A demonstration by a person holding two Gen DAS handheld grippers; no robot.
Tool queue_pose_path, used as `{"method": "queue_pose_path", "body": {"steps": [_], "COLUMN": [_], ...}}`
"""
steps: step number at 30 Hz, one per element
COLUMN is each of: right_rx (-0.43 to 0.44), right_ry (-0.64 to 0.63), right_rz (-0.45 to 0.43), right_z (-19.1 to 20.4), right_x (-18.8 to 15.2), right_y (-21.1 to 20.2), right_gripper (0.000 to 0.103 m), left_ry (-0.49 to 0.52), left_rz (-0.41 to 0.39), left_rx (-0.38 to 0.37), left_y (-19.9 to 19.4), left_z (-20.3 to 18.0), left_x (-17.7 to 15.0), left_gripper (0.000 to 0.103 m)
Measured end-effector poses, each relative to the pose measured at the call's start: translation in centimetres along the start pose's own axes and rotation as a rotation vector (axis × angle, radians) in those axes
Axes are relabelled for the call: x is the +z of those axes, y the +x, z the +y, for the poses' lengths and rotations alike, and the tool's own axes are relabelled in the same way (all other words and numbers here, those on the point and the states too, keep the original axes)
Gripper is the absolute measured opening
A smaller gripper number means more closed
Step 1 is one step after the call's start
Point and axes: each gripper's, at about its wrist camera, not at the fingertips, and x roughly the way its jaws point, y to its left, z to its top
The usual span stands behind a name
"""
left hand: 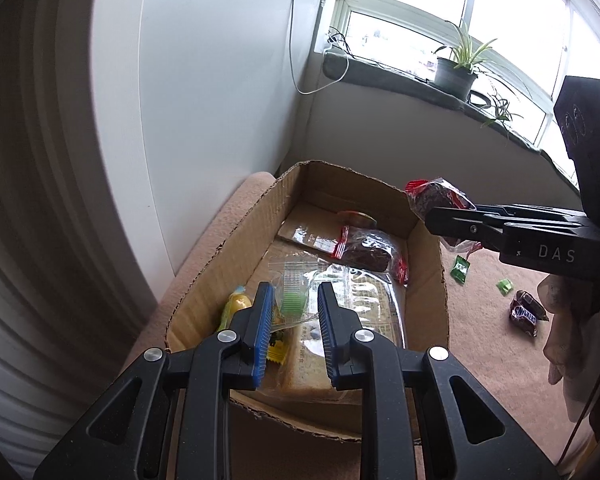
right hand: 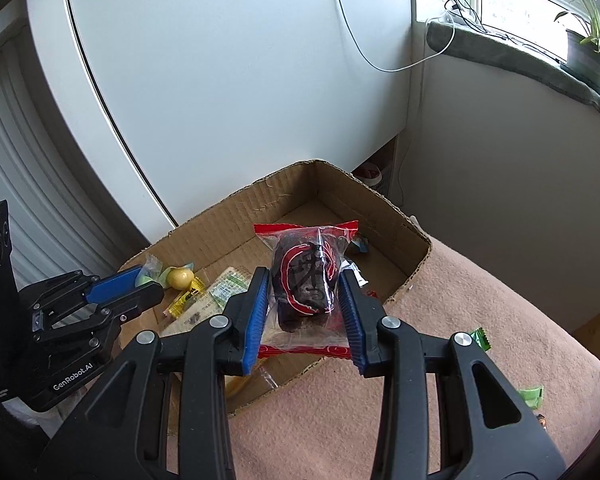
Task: Organize snacks
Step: 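Carry both bags into the box and open both grippers, then move both open grippers back over the remaining candies on the table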
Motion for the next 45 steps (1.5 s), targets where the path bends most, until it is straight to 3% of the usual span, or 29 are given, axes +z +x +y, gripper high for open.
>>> {"method": "queue_pose_path", "body": {"steps": [5,7,8,9,10,14,31,45], "right_rx": [0.007,0.004,0.001,-0.004,-0.011,-0.046,-0.134,-0.251], "right_ry": [-0.005,-0.004,-0.004,-0.006,-0.008,-0.012,0.018,0.197], "right_rz": [0.001,-0.009,-0.016,-0.025,-0.034,-0.062,-0.116,-0.163], "right_z": [0.3,0.3,0.3,0.4,0.4,0.3,-2.4,-11.2], "right_x": [0.2,0.3,0.4,0.4,0.5,0.6,-1.1,-8.0], "right_y": [0.6,0.5,0.4,0.3,0.1,-0.5,-4.3,-12.9], "right_gripper": [0.040,0.057,0.062,0.070,0.076,0.090,0.090,0.090], "left_ry": [-0.002,-0.001,-0.004,-0.009,-0.012,-0.008,0.027,0.086], "left_rz": [0.004,0.006,0.007,0.008,0.005,0.006,-0.016,-0.019], "left_rx": [-0.005,-0.003,0.000,0.004,0.001,-0.004,-0.018,-0.117], "left_y": [0.1,0.2,0.2,0.2,0.1,0.0,-1.4,-1.9], "left_z": [0.2,0.2,0.2,0.3,0.3,0.2,-2.3,-8.1], "left_x": [0.1,0.2,0.2,0.2,0.2,0.1,0.1,-0.5], "left_gripper": [0.022,0.023,0.031,0.048,0.054,0.059,0.061,0.061]}}
